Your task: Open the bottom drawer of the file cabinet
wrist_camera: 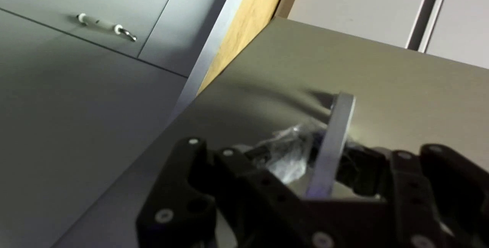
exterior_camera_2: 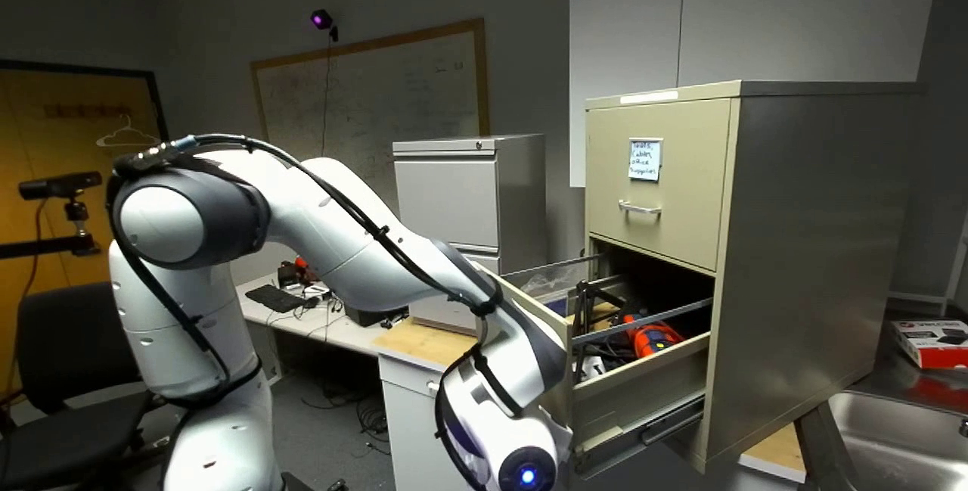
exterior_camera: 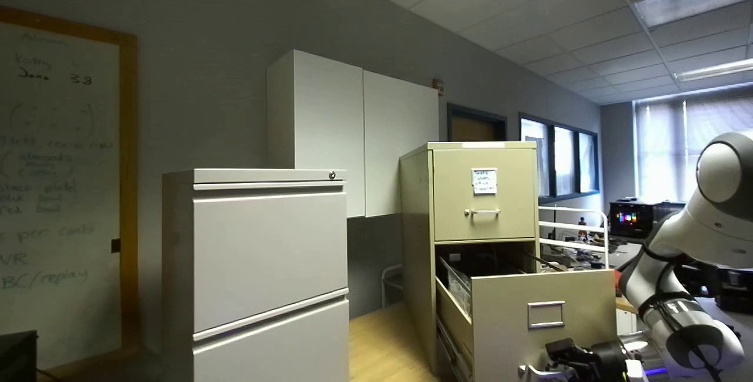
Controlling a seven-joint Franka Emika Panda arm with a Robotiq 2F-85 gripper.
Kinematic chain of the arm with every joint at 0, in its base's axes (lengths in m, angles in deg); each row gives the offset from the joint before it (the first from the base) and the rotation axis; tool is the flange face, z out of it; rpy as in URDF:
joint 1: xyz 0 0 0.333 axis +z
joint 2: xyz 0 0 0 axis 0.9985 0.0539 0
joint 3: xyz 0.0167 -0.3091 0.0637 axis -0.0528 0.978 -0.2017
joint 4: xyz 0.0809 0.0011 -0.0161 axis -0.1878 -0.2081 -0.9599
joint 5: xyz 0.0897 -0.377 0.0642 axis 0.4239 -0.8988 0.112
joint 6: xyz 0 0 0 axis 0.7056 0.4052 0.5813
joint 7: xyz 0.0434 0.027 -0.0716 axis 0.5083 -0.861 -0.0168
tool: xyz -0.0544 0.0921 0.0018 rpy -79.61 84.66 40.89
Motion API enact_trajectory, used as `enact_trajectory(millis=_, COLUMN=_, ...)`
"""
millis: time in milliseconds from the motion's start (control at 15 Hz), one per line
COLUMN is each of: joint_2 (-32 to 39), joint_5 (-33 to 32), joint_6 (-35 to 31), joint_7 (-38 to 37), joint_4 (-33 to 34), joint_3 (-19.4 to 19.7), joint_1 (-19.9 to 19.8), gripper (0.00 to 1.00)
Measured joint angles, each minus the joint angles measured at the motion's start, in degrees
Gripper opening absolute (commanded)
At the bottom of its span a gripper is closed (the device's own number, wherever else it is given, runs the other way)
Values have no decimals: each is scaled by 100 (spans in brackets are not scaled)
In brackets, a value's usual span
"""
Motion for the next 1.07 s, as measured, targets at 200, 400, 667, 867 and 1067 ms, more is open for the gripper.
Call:
enact_trajectory(millis=200, joint_2=-36, joint_5=-262, joint_6=660, joint_7=243, joint_4=-428, joint_3=312, joint_1=-204, gripper=58)
enact_trajectory(millis=400, joint_2=27, joint_5=-674, joint_6=1191, joint_7=481, joint_4=-747, joint_3=579, joint_1=-446, gripper=81)
enact_trajectory(millis=667, joint_2=528, joint_5=-895, joint_6=1887, joint_7=825, joint_4=-771, joint_3=746, joint_1=-655, gripper=100)
enact_trajectory(millis=867, joint_2=1029, joint_5=-1414, joint_6=2253, joint_7=1352, joint_4=-1027, joint_3=714, joint_1=-675, gripper=100)
enact_trajectory(millis=1067, joint_2=1971, joint_5=-1651, joint_6=2256, joint_7=2037, joint_4=-1099, joint_3=312, joint_1=-470, gripper=100)
